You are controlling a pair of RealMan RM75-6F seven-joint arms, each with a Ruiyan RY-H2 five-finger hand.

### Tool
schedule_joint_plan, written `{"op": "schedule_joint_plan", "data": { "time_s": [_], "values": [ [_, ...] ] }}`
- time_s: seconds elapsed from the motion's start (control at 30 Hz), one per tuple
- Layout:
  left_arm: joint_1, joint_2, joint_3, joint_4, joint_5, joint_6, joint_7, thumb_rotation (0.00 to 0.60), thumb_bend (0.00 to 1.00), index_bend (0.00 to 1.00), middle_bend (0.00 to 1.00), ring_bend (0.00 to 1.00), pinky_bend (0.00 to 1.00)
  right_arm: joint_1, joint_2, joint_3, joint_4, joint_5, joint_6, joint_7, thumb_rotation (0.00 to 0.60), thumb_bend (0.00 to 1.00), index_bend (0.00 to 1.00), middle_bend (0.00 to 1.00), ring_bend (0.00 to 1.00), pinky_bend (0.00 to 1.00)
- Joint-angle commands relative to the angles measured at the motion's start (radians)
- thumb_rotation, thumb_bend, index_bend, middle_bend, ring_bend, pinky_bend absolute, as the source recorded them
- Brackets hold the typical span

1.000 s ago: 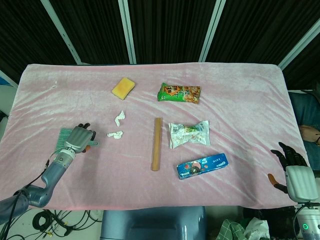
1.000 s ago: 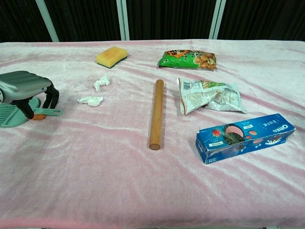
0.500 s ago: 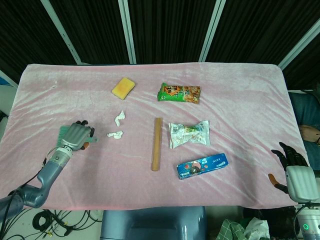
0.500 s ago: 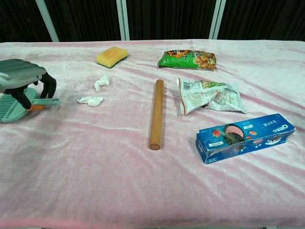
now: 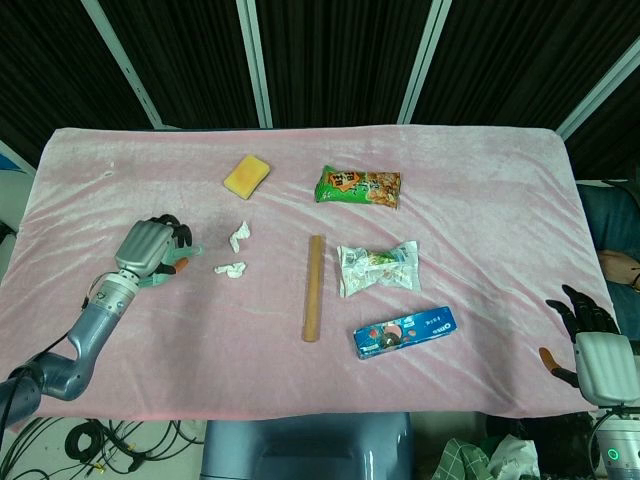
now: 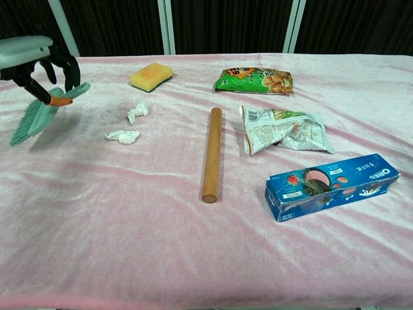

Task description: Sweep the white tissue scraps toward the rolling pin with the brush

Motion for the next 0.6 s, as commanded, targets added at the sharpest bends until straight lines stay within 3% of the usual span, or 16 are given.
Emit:
{"op": "schedule_joint_plan", "data": {
  "time_s": [0.03, 0.27, 0.6],
  "values": [
    [-0.052, -0.023, -0.075, 0.053, 0.007, -0.008, -0.255, 0.600, 0.42, 0.59, 0.63, 0.25, 0.39, -0.001, 0.000, 0.002, 0.000, 0.004, 0.001, -0.002, 0.600, 0.18, 0.23, 0.08, 0.11, 0.19],
    [-0.128, -0.075, -0.058, 0.205, 0.100, 0.002, -0.333, 0.600, 0.42, 0.61, 0.65, 0.27, 0.39, -0.006, 0.002, 0.002, -0.007, 0.012, 0.002, -0.008, 0.600, 0.18, 0.23, 0.08, 0.11, 0.19],
    [-0.230, -0.248, -0.011, 0.455, 0.166, -0.018, -0.438, 0.600, 0.42, 0.62, 0.65, 0.27, 0.40, -0.008, 0.004, 0.004, -0.014, 0.021, 0.001, -0.013, 0.600, 0.18, 0.23, 0.08, 0.11, 0.19]
  ]
}}
